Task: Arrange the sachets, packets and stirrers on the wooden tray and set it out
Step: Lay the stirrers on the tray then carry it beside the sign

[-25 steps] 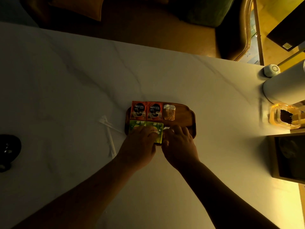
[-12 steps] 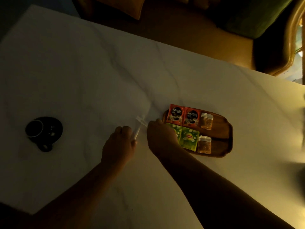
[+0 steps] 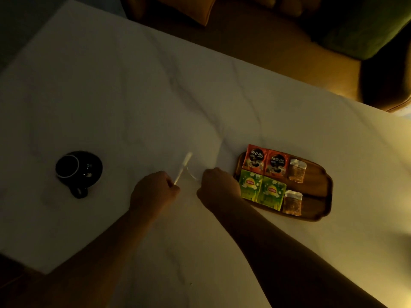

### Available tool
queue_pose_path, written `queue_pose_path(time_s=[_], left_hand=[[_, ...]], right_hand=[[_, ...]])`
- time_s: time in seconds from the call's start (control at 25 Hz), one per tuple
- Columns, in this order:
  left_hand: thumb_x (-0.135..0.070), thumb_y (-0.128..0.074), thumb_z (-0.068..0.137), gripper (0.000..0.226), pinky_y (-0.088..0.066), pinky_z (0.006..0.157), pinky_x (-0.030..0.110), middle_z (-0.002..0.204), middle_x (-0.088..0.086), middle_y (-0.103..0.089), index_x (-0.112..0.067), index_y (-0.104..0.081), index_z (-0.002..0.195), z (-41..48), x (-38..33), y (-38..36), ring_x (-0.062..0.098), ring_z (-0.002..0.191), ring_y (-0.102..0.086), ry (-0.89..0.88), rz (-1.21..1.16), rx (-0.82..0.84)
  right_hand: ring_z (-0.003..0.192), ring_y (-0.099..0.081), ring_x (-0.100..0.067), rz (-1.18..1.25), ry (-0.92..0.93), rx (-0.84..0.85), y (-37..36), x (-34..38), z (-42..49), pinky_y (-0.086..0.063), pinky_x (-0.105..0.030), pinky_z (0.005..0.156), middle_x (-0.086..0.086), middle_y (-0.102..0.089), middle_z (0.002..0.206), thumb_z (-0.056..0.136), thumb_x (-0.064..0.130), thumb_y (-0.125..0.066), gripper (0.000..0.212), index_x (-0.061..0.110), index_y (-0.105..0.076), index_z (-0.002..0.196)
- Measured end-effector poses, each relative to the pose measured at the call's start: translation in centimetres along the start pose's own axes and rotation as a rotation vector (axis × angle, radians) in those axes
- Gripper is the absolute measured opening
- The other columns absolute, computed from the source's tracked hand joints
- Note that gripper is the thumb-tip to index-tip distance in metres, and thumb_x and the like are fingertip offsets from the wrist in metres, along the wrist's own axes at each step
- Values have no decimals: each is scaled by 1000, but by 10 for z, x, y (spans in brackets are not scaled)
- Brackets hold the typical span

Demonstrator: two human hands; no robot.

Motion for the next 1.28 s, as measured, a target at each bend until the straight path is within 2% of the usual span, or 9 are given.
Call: queue_pose_path(time_s=[0.12, 0.28, 0.44, 0.56, 0.76, 1.0, 1.12, 1.2, 1.28], left_hand=[[-32, -66, 79, 11, -39, 51, 24, 65, -7, -62, -27, -60, 71, -4, -6, -1, 15, 60, -61, 57, -197, 93], [-22, -75, 81, 15, -57, 56, 26, 76, 0, -74, -28, -66, 90, -23, -52, -9, 14, 65, -72, 52, -642, 208], [-31, -72, 86, 9, -56, 53, 21, 71, -4, -76, -23, -70, 84, -47, -131, -32, 12, 66, -73, -117, -646, 356], [-36, -68, 89, 15, -56, 52, 20, 71, -3, -75, -23, -70, 82, -64, -189, -59, 11, 63, -72, -199, -595, 448], [-45, -63, 90, 28, -41, 39, 8, 54, -10, -64, -20, -67, 79, -77, -269, -101, -5, 44, -59, -332, -386, 458], [-49, -61, 90, 29, -48, 61, 24, 71, -9, -61, -29, -54, 69, -71, -322, -132, 9, 67, -63, -433, -45, 344], [-54, -58, 89, 32, -46, 58, 24, 68, -8, -62, -29, -56, 70, -66, -329, -137, 8, 63, -64, -431, 18, 319], [-59, -56, 88, 34, -45, 56, 23, 74, -8, -66, -27, -58, 76, -65, -329, -139, 7, 63, -64, -430, 102, 284], [-61, -56, 87, 39, -44, 59, 23, 87, -5, -68, -23, -59, 93, -67, -329, -131, 13, 74, -66, -485, 206, 125]], right_hand=[[63, -52, -9, 207, -52, -11, 4, -12, -7, -43, -26, 50, 6, -51, 73, 82, 29, -70, 18, 20, -55, 87], [61, -63, -10, 701, -193, -32, 27, -66, -31, -46, -21, 45, 3, -65, 76, 79, 22, -74, 16, 18, -65, 92], [67, -72, -15, 1112, -390, 19, 41, -153, -69, -51, -18, 48, -4, -75, 79, 83, 12, -74, 13, 17, -69, 94], [68, -75, -14, 1248, -484, -84, 53, -222, -96, -56, -22, 52, 2, -77, 75, 85, 8, -72, 8, 13, -73, 91], [63, -74, -15, 1101, -586, -225, 66, -306, -115, -59, -30, 57, 1, -76, 67, 87, 18, -70, 5, 13, -72, 86], [54, -69, -7, 744, -559, -142, 66, -324, -86, -48, -16, 43, 1, -72, 70, 88, 26, -68, 10, 19, -68, 81], [56, -70, -9, 711, -532, -108, 66, -321, -71, -58, -22, 51, 1, -70, 73, 88, 26, -68, 9, 18, -68, 86], [60, -68, -9, 630, -529, -105, 67, -322, -70, -57, -25, 53, 3, -68, 74, 87, 32, -69, 14, 18, -67, 90], [63, -61, -4, 428, -474, -200, 73, -324, -78, -45, -19, 49, 10, -64, 74, 86, 38, -68, 14, 26, -67, 93]])
Point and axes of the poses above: each hand's wrist, its own z-axis towards the middle knuckle, its own y-axis out of the back of the hand, x = y × z, the point moved 7 cm from there along z, towards the middle knuckle
